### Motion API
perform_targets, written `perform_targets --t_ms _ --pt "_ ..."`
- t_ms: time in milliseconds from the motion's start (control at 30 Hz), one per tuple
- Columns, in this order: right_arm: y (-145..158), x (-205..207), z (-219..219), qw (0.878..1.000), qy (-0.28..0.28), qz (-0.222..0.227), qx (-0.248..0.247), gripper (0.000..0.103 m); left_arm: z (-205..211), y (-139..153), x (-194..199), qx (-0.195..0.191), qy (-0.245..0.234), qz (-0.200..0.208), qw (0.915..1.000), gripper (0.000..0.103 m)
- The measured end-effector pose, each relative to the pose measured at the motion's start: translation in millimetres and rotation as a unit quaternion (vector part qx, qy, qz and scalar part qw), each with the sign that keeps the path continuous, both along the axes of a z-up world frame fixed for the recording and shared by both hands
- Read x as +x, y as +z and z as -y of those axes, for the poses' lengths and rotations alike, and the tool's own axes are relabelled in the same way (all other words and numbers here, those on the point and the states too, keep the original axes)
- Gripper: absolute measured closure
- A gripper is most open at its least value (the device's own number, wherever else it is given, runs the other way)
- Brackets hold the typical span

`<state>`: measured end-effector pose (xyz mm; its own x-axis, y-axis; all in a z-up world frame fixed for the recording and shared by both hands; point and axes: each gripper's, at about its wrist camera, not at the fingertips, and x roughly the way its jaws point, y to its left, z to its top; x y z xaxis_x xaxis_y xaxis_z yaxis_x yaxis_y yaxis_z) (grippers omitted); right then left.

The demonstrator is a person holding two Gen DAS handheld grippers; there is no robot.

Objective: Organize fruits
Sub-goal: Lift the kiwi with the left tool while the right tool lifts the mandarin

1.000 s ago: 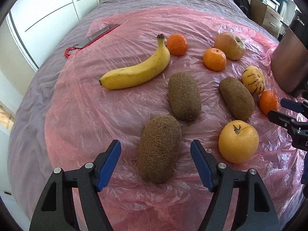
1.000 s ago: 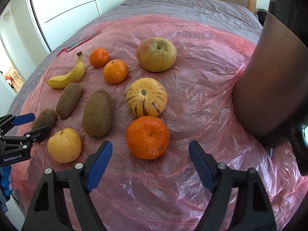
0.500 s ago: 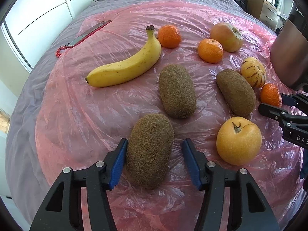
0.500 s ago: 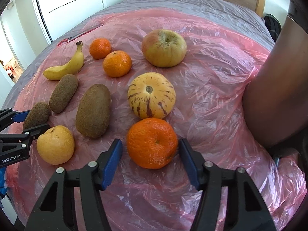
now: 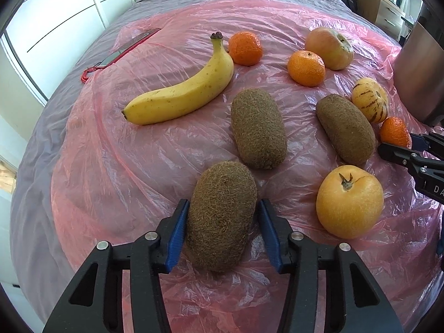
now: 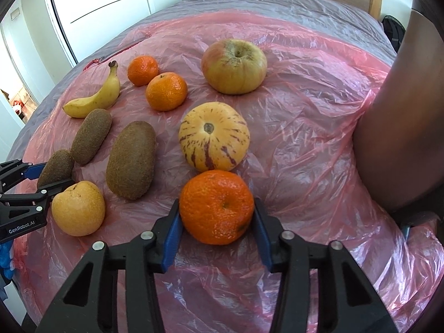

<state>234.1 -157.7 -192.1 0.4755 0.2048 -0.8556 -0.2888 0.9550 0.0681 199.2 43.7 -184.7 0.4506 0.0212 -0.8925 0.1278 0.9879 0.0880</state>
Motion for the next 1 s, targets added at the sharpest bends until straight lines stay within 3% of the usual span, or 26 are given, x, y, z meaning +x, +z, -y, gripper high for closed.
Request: perform_targets --t_ms 233,467,800,1000 --pt "5 -2 7 1.000 -0.002 0.001 0.021 0.065 -5 1 0 -0.014 0.007 0.004 0.9999 0.065" --pt "19 -10 13 0.999 -0.007 0.016 0.030 0.064 -17 13 -2 -0.058 0.026 0.008 0.9980 0.065" --pt "51 -40 28 0.998 -0.009 0.037 0.057 0.064 -18 46 -20 -0.075 0.039 0.034 0.9959 0.065" --pt "71 -69 47 0.996 -0.017 0.047 0.071 0.065 -3 71 -41 -0.087 0.023 0.042 0.9951 0.065"
